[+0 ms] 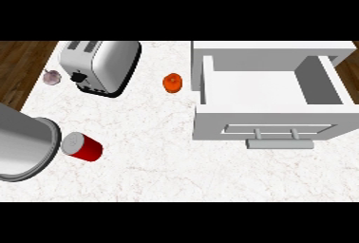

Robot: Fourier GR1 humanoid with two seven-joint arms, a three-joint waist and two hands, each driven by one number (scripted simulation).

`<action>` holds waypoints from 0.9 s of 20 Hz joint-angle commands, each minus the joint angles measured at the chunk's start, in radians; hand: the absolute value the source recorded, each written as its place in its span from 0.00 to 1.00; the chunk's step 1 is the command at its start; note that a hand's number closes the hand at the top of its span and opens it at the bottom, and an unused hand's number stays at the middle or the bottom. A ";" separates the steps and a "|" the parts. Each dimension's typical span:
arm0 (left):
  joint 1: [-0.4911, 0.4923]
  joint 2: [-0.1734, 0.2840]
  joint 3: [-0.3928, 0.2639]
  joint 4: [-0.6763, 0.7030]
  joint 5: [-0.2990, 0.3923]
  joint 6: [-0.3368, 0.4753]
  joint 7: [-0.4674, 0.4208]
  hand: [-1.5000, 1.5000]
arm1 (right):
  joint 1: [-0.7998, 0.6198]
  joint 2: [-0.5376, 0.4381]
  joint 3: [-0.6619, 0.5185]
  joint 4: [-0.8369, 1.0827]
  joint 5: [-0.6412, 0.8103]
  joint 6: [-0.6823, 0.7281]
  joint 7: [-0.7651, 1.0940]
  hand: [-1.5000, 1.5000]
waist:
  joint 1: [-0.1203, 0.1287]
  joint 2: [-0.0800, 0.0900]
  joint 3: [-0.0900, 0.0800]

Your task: Pick up the can, place it into the drawer and close the drawer

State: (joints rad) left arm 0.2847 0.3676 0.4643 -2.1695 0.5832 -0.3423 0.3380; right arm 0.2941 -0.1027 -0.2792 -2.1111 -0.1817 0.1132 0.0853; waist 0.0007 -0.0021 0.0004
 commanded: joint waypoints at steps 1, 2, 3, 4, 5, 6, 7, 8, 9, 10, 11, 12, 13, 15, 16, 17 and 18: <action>-0.021 0.020 0.067 0.030 0.105 0.002 0.082 0.00 | 0.010 0.033 0.005 0.043 0.029 0.015 -0.065 0.00 | 0.001 0.001 0.000; -0.022 -0.014 0.045 0.018 0.081 0.015 0.078 0.00 | 0.009 -0.029 -0.069 0.016 -0.059 0.051 -0.001 0.00 | -0.001 0.001 0.000; -0.004 -0.029 0.039 0.030 0.091 0.002 0.072 0.00 | 0.006 -0.064 -0.121 0.060 -0.106 0.083 -0.017 0.00 | -0.001 0.001 0.000; -0.040 0.012 0.087 0.077 0.141 0.009 0.101 0.00 | -0.016 -0.037 -0.078 0.043 -0.047 0.056 -0.024 0.00 | 0.000 0.001 0.000; -0.032 -0.016 0.045 -0.006 0.145 0.078 0.161 0.00 | 0.075 -0.050 -0.112 -0.029 -0.109 0.105 -0.006 0.00 | -0.006 0.000 0.000; 0.019 -0.011 0.106 0.041 0.228 -0.017 0.119 0.00 | 0.093 -0.024 -0.109 0.012 -0.111 0.119 -0.046 0.00 | 0.000 -0.001 0.000; 0.019 -0.050 0.070 0.005 0.186 0.031 0.147 0.00 | 0.066 -0.024 -0.086 -0.013 -0.079 0.103 -0.014 0.00 | 0.000 0.000 0.000; -0.055 -0.003 0.088 0.096 0.206 0.036 0.157 0.00 | 0.048 -0.014 -0.082 -0.027 -0.076 0.093 -0.015 0.00 | -0.004 0.001 0.000; -0.059 -0.003 0.079 0.101 0.209 0.036 0.168 0.00 | 0.121 -0.016 -0.130 -0.017 -0.113 0.146 -0.069 0.00 | -0.008 0.000 0.000; -0.022 -0.013 0.101 0.039 0.260 0.039 0.195 0.00 | 0.123 -0.046 -0.173 -0.018 -0.179 0.165 -0.022 0.00 | -0.004 -0.001 0.000; -0.141 -0.001 0.043 0.144 0.189 0.066 0.173 0.00 | 0.086 -0.009 -0.109 -0.094 -0.128 0.105 0.031 0.00 | -0.011 0.002 -0.001; -0.080 -0.038 0.049 0.142 0.206 0.019 0.163 0.00 | 0.074 -0.047 -0.159 -0.022 -0.156 0.140 0.014 0.00 | -0.005 0.001 -0.001; -0.161 -0.016 0.011 0.098 0.162 0.137 0.226 0.00 | 0.115 -0.008 -0.150 0.004 -0.141 0.180 -0.069 0.00 | -0.010 0.002 0.000; -0.117 -0.062 0.017 0.141 0.163 0.067 0.185 0.00 | 0.092 -0.039 -0.203 -0.040 -0.187 0.166 -0.005 0.00 | -0.006 0.001 0.000; -0.087 -0.088 0.013 0.145 0.142 0.029 0.159 0.00 | 0.154 0.005 -0.183 -0.043 -0.161 0.203 -0.047 0.00 | -0.006 0.001 0.000; -0.180 -0.012 0.017 0.098 0.172 0.133 0.263 0.00 | 0.139 -0.009 -0.191 -0.084 -0.184 0.196 0.001 0.00 | -0.007 0.001 0.000; -0.133 -0.097 -0.041 0.089 0.124 0.110 0.220 0.00 | 0.048 -0.055 -0.224 0.030 -0.182 0.175 -0.005 0.00 | -0.003 0.002 0.000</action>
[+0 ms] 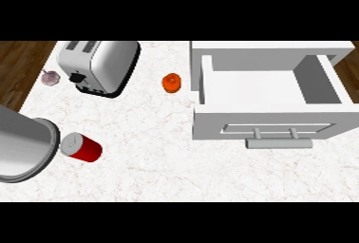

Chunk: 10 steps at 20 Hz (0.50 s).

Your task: Pick up the can, place it into the drawer and close the drawer

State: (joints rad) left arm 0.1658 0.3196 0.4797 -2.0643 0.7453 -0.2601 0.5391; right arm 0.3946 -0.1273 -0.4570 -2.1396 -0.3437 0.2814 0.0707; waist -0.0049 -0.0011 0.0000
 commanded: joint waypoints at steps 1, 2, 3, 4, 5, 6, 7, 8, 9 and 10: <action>-0.061 -0.028 -0.051 0.042 -0.054 0.038 0.022 0.00 | 0.009 0.010 -0.018 -0.041 -0.013 0.019 0.041 0.00 | -0.001 0.001 0.000; -0.037 -0.016 -0.012 0.122 -0.039 -0.035 -0.017 0.00 | -0.026 -0.031 -0.076 0.062 -0.045 0.050 -0.015 0.00 | 0.001 0.001 0.000; -0.056 -0.081 -0.091 0.044 -0.131 0.039 -0.025 0.00 | 0.045 0.016 -0.067 -0.014 -0.038 0.059 -0.007 0.00 | -0.003 0.000 0.000; -0.060 -0.043 -0.046 0.145 -0.084 -0.044 -0.047 0.00 | 0.031 0.048 -0.024 -0.036 -0.016 0.042 0.019 0.00 | -0.001 0.001 0.000; -0.130 -0.085 -0.126 0.150 -0.202 0.046 -0.062 0.00 | 0.030 -0.011 -0.091 0.022 -0.061 0.085 -0.015 0.00 | -0.009 0.002 0.000; -0.078 -0.075 -0.087 0.090 -0.152 0.029 -0.028 0.00 | 0.002 0.015 -0.077 0.015 -0.018 0.070 -0.001 0.00 | 0.001 0.000 0.000; -0.083 -0.078 -0.087 0.110 -0.160 0.025 -0.039 0.00 | 0.055 0.047 -0.065 -0.040 -0.042 0.102 0.000 0.00 | -0.001 0.000 0.000; -0.167 -0.116 -0.172 0.178 -0.273 0.076 -0.079 0.00 | 0.016 0.002 -0.079 -0.058 -0.061 0.049 0.073 0.00 | -0.008 0.002 0.000; -0.078 -0.090 -0.095 0.237 -0.196 -0.060 -0.136 0.00 | 0.023 -0.003 -0.123 -0.003 -0.101 0.089 0.037 0.00 | -0.001 0.001 0.000; -0.112 -0.115 -0.134 0.170 -0.251 0.031 -0.101 0.00 | -0.057 -0.050 -0.137 0.072 -0.084 0.078 0.044 0.00 | 0.002 0.001 0.000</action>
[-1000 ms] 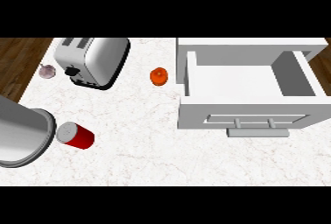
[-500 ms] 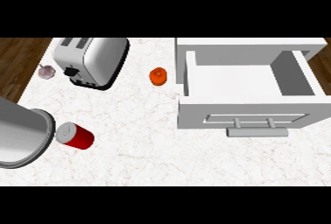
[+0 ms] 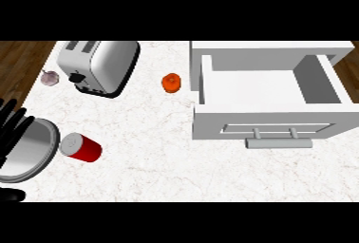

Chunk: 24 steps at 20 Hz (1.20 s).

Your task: Pick up the can, place it into the drawer and close the drawer

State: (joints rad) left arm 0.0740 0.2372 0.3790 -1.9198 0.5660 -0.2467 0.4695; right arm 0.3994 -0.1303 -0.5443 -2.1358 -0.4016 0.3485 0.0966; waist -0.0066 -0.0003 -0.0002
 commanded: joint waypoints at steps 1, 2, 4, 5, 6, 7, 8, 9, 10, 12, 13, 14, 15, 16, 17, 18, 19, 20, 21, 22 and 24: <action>0.002 -0.085 -0.098 0.002 -0.148 0.038 -0.054 0.00 | 0.046 0.031 -0.019 -0.042 0.001 0.038 0.000 0.00 | -0.001 0.000 0.000; -0.025 -0.041 -0.040 0.116 -0.121 -0.020 -0.104 0.00 | 0.040 0.051 -0.015 0.019 0.020 0.072 -0.052 0.00 | -0.001 0.000 0.000; 0.056 -0.093 -0.065 0.116 -0.168 -0.057 -0.190 0.00 | 0.013 0.042 -0.024 0.002 0.003 0.056 -0.026 0.00 | 0.004 0.000 0.000; -0.076 -0.018 -0.032 0.220 -0.146 -0.037 -0.142 0.00 | 0.045 0.014 -0.074 -0.015 -0.071 0.085 0.005 0.00 | -0.003 0.000 0.000; -0.034 -0.047 -0.045 0.197 -0.155 -0.042 -0.163 0.00 | 0.025 0.101 0.016 -0.005 0.078 0.073 -0.047 0.00 | 0.003 0.000 0.000; -0.046 -0.032 -0.041 0.221 -0.183 -0.042 -0.175 0.00 | 0.046 0.036 -0.074 0.038 -0.020 0.118 -0.047 0.00 | 0.000 0.000 0.000; -0.021 -0.071 -0.070 0.229 -0.214 -0.045 -0.217 0.00 | 0.000 0.089 0.017 -0.063 0.066 0.029 0.029 0.00 | 0.004 0.001 0.000; -0.013 -0.051 -0.021 0.292 -0.203 -0.078 -0.282 0.00 | 0.036 0.021 -0.096 0.011 -0.048 0.097 -0.008 0.00 | 0.000 0.000 0.000; -0.014 -0.065 -0.048 0.267 -0.215 -0.051 -0.243 0.00 | 0.000 0.024 -0.081 0.016 -0.033 0.095 0.006 0.00 | 0.003 0.000 0.000; 0.001 -0.093 -0.057 0.317 -0.257 -0.046 -0.307 0.00 | 0.003 0.032 -0.066 -0.102 -0.069 0.029 0.117 0.00 | 0.002 0.000 0.000; -0.034 -0.113 -0.086 0.363 -0.320 -0.019 -0.354 0.00 | 0.000 0.085 -0.035 -0.002 0.038 0.093 -0.020 0.00 | 0.001 0.001 0.000; 0.024 -0.064 -0.011 0.376 -0.251 -0.085 -0.380 0.00 | 0.017 0.069 -0.065 -0.002 0.010 0.096 0.000 0.00 | 0.004 0.000 0.000; -0.026 -0.082 -0.030 0.407 -0.283 -0.049 -0.397 0.00 | 0.011 0.002 -0.138 0.079 -0.060 0.151 -0.030 0.00 | 0.000 0.000 0.000; -0.061 -0.044 -0.014 0.430 -0.278 -0.046 -0.369 0.00 | 0.015 0.025 -0.128 0.010 -0.067 0.129 0.017 0.00 | 0.000 0.000 0.000; -0.022 -0.071 -0.018 0.440 -0.297 -0.047 -0.419 0.00 | 0.060 0.072 -0.109 -0.071 -0.070 0.118 0.050 0.00 | 0.000 0.000 0.000; -0.093 -0.053 -0.016 0.474 -0.289 -0.020 -0.379 0.00 | 0.054 0.027 -0.154 -0.048 -0.133 0.141 0.061 0.00 | -0.002 0.000 0.000; 0.003 -0.105 -0.045 0.421 -0.320 -0.029 -0.440 0.00 | 0.017 0.045 -0.145 0.041 -0.043 0.164 -0.020 0.00 | 0.003 0.000 0.000; -0.100 -0.057 -0.007 0.589 -0.323 -0.039 -0.488 0.00 | 0.015 0.028 -0.131 -0.060 -0.100 0.103 0.099 0.00 | -0.002 0.001 -0.001; -0.079 -0.066 -0.022 0.638 -0.358 -0.053 -0.542 0.00 | -0.018 0.055 -0.111 0.005 -0.007 0.116 0.022 0.00 | 0.000 0.002 0.000; -0.033 -0.044 0.002 0.557 -0.324 -0.067 -0.522 0.00 | 0.018 0.065 -0.128 -0.041 -0.059 0.134 0.057 0.00 | 0.003 0.000 0.000; -0.095 -0.018 0.006 0.673 -0.344 -0.072 -0.558 0.00 | -0.019 0.084 -0.105 0.007 0.009 0.148 0.013 0.00 | 0.002 0.001 0.000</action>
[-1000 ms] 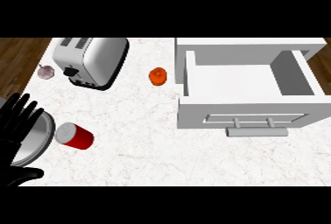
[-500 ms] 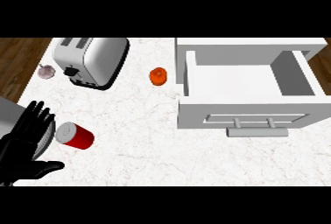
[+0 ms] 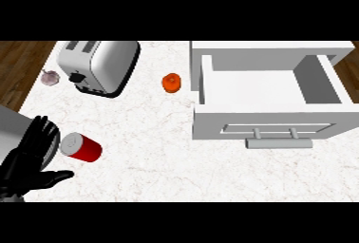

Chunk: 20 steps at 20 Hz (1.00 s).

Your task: Pick up the can, place it into the drawer and close the drawer

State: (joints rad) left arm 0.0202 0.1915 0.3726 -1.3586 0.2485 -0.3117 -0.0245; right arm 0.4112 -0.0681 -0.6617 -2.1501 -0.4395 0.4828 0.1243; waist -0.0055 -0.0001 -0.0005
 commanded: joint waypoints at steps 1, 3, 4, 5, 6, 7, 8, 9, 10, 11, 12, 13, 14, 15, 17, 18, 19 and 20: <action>-0.070 0.058 0.046 0.198 -0.005 -0.031 -0.086 0.00 | 0.045 -0.012 -0.060 0.013 -0.058 0.067 -0.015 0.00 | -0.006 0.000 0.000; -0.058 0.039 0.031 0.278 -0.056 -0.028 -0.192 0.00 | -0.015 0.065 0.016 -0.020 0.063 0.006 -0.030 0.00 | -0.001 0.001 0.000; -0.089 0.044 0.018 0.292 -0.060 -0.019 -0.168 0.00 | 0.024 0.027 -0.049 0.065 -0.006 0.102 -0.085 0.00 | -0.004 0.000 0.000; -0.049 0.012 -0.008 0.270 -0.075 -0.015 -0.191 0.00 | 0.007 0.013 -0.046 -0.002 -0.011 0.055 -0.004 0.00 | -0.001 0.000 0.000; -0.016 0.025 0.006 0.248 -0.052 -0.040 -0.188 0.00 | -0.044 -0.026 -0.030 0.003 -0.041 0.021 0.061 0.00 | 0.003 0.000 0.000; -0.012 0.020 -0.007 0.285 -0.073 -0.050 -0.235 0.00 | 0.005 0.019 -0.058 0.007 -0.026 0.064 -0.005 0.00 | 0.000 0.000 0.000; -0.076 0.046 0.020 0.388 -0.065 -0.049 -0.256 0.00 | -0.015 0.004 -0.063 0.034 -0.044 0.056 0.012 0.00 | -0.001 0.000 0.000; 0.015 0.009 -0.013 0.217 -0.062 -0.026 -0.199 0.00 | -0.015 0.041 -0.022 -0.032 0.009 0.033 0.053 0.00 | 0.004 -0.001 0.000; -0.078 0.039 0.002 0.380 -0.082 -0.028 -0.259 0.00 | 0.013 0.063 -0.038 -0.028 0.011 0.074 0.008 0.00 | -0.001 0.000 0.000; -0.083 0.075 0.022 0.396 -0.044 -0.075 -0.222 0.00 | 0.008 0.012 -0.085 -0.012 -0.068 0.069 0.038 0.00 | -0.002 0.000 0.000; -0.102 0.040 0.009 0.458 -0.068 -0.050 -0.284 0.00 | -0.040 -0.005 -0.075 0.034 -0.027 0.056 0.028 0.00 | -0.001 0.001 0.000; -0.155 0.076 0.030 0.472 -0.042 -0.048 -0.236 0.00 | -0.023 -0.010 -0.087 0.015 -0.063 0.068 0.052 0.00 | -0.002 0.000 0.000; -0.133 0.055 0.013 0.576 -0.098 -0.063 -0.382 0.00 | -0.007 0.065 -0.035 -0.057 0.009 0.050 0.030 0.00 | -0.005 0.001 -0.001; -0.140 0.042 -0.003 0.548 -0.093 -0.046 -0.352 0.00 | -0.057 0.013 -0.056 -0.029 -0.048 0.018 0.088 0.00 | -0.001 0.001 0.000; -0.209 0.122 0.033 0.679 -0.079 -0.104 -0.379 0.00 | -0.016 0.016 -0.088 -0.048 -0.082 0.037 0.097 0.00 | -0.006 0.001 -0.001; -0.167 0.088 0.013 0.553 -0.052 -0.078 -0.296 0.00 | -0.033 -0.038 -0.134 0.034 -0.112 0.074 0.076 0.00 | -0.001 0.000 0.000; -0.211 0.054 -0.004 0.711 -0.106 -0.082 -0.433 0.00 | 0.001 0.023 -0.104 -0.022 -0.077 0.094 0.039 0.00 | -0.009 0.001 -0.001; -0.195 0.047 -0.014 0.640 -0.088 -0.062 -0.363 0.00 | 0.026 0.065 -0.078 -0.076 -0.069 0.074 0.063 0.00 | -0.004 0.000 0.000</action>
State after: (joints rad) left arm -0.1477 0.2544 0.3768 -0.7722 0.1675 -0.3793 -0.3686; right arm 0.4021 -0.0439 -0.7444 -2.1768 -0.5013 0.5471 0.1811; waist -0.0093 0.0004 -0.0006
